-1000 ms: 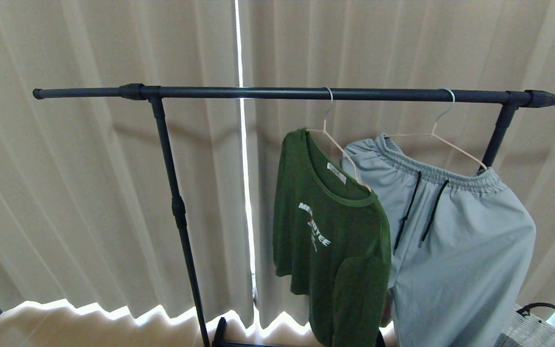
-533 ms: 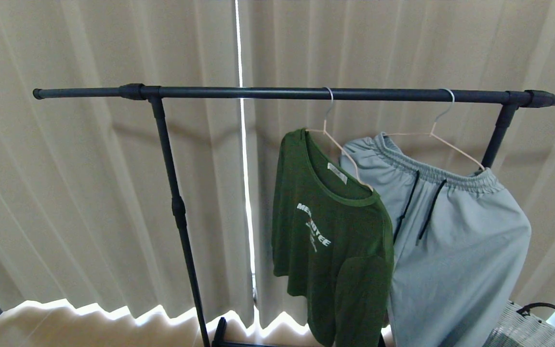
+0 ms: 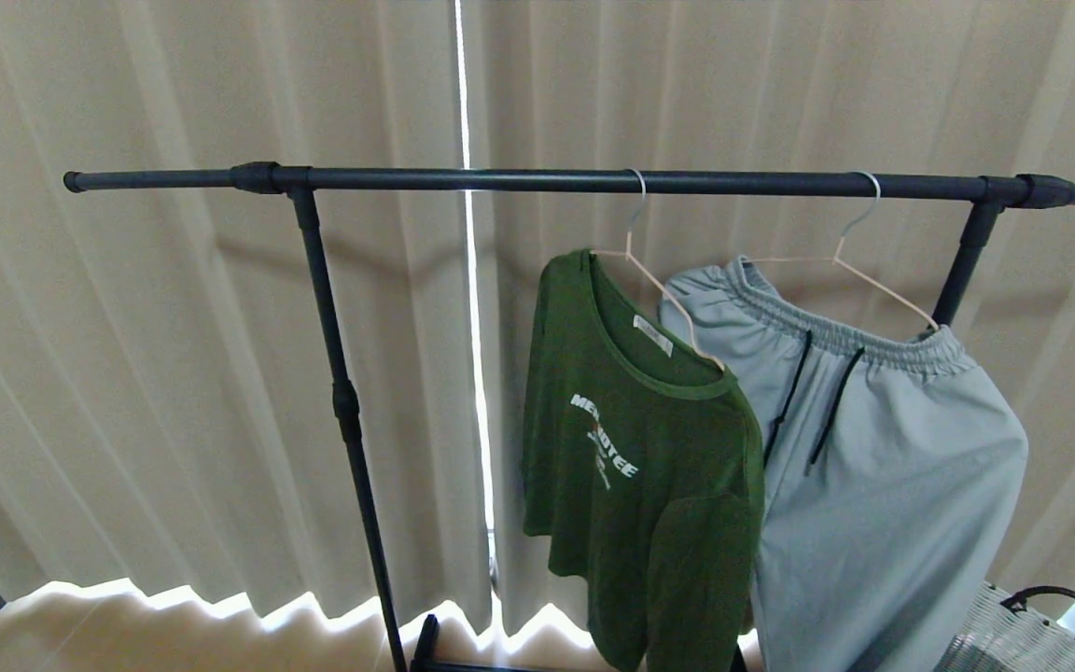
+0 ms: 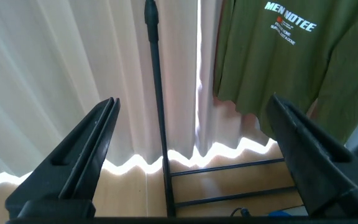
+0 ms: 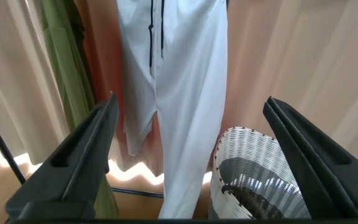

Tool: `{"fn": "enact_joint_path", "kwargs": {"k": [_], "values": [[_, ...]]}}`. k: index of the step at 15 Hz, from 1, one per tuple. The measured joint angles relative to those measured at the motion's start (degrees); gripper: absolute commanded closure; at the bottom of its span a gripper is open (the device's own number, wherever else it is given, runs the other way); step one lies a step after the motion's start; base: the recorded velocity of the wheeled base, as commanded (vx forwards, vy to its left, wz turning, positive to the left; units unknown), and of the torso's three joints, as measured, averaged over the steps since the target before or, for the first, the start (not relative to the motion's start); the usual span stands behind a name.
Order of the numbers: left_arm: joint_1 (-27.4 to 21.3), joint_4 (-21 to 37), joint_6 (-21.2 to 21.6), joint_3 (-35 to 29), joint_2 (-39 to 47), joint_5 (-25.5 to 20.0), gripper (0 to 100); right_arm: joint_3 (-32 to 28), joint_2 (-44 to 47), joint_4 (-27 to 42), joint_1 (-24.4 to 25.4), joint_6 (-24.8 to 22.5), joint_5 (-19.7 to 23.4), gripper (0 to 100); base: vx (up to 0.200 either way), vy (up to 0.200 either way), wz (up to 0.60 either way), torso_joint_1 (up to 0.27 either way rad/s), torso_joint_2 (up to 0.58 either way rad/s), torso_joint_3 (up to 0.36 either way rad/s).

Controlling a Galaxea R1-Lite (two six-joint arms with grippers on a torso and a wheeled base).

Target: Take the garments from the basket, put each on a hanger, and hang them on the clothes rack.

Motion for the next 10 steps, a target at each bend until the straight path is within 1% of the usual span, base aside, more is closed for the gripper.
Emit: {"fn": "enact_joint_path", "kwargs": {"k": [10], "values": [[0.0, 0.0, 0.0, 0.0, 0.0, 0.0, 0, 0.0, 0.0, 0.0, 0.0, 0.1, 0.0, 0, 0.0, 0.0, 0.0, 0.0, 0.0, 0.0]]}}
